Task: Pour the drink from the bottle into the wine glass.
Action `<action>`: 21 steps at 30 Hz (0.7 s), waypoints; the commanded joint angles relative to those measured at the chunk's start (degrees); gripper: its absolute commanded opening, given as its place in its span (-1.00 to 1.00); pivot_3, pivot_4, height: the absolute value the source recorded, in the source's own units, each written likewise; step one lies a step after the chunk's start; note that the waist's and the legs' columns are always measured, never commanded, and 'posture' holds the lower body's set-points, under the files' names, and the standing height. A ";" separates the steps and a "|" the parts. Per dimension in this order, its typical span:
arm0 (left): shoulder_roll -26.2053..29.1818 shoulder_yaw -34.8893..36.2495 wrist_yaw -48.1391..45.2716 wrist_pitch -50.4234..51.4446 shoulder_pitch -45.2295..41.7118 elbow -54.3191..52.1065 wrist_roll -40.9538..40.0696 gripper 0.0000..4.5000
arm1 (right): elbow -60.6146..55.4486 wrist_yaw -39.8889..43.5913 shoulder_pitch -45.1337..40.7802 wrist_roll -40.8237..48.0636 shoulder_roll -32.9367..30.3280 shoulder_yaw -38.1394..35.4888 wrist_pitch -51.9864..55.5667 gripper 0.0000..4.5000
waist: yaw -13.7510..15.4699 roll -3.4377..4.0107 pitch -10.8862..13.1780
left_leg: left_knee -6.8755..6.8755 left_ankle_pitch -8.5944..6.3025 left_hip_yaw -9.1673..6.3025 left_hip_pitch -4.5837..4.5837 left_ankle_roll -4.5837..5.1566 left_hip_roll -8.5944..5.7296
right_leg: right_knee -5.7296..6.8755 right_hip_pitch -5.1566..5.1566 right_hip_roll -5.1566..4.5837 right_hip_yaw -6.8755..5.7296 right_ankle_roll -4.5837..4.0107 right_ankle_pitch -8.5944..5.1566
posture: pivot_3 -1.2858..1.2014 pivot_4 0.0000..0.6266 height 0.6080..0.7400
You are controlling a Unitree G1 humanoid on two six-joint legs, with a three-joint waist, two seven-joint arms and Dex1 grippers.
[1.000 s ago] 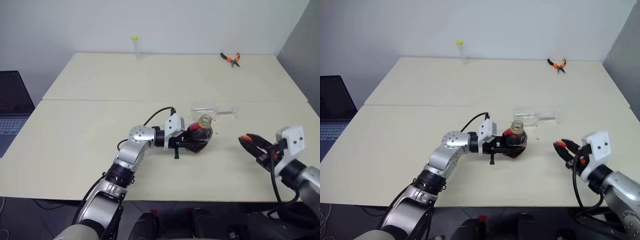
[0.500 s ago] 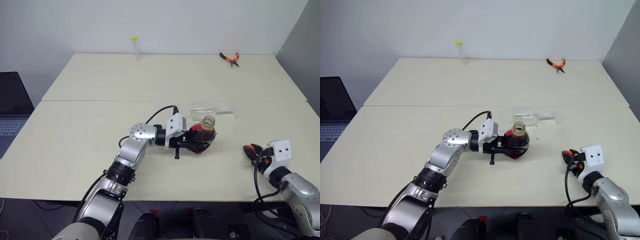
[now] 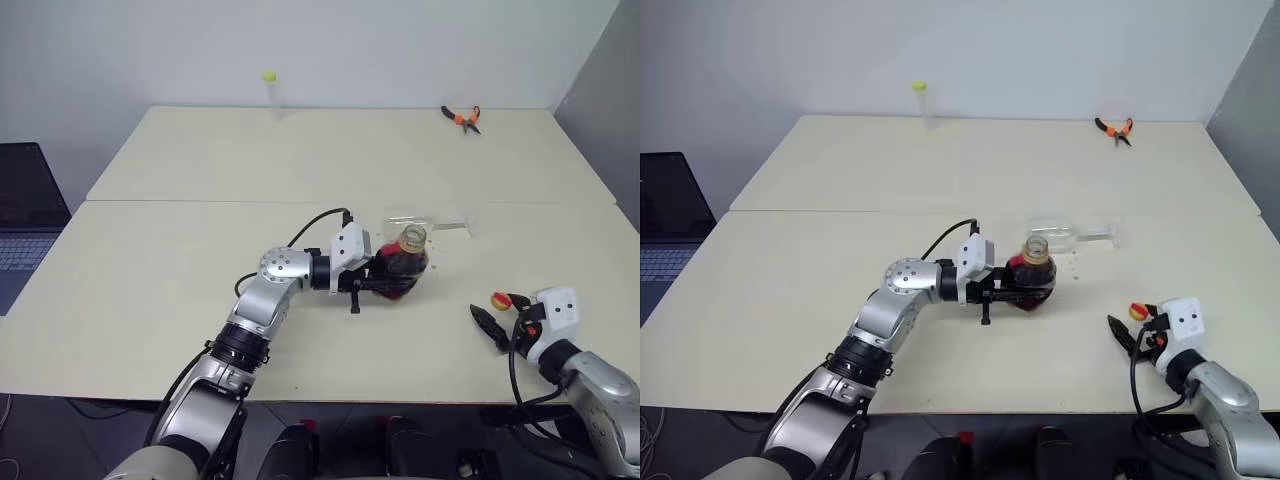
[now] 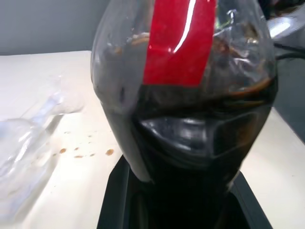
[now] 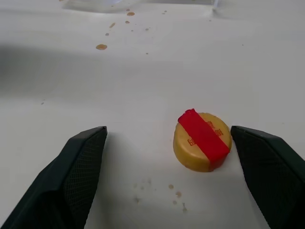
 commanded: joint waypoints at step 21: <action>2.65 21.09 38.74 -24.29 -12.07 40.63 6.66 -0.72 | -17.35 3.24 -30.10 2.81 -1.38 22.22 15.55 1.00 | 1.06 -0.27 0.04 | 0.07 0.13 -0.14 -0.19 -0.24 -0.12 | -0.11 -0.11 -0.13 -0.18 0.00 0.01 | 0.03 -0.52 1.00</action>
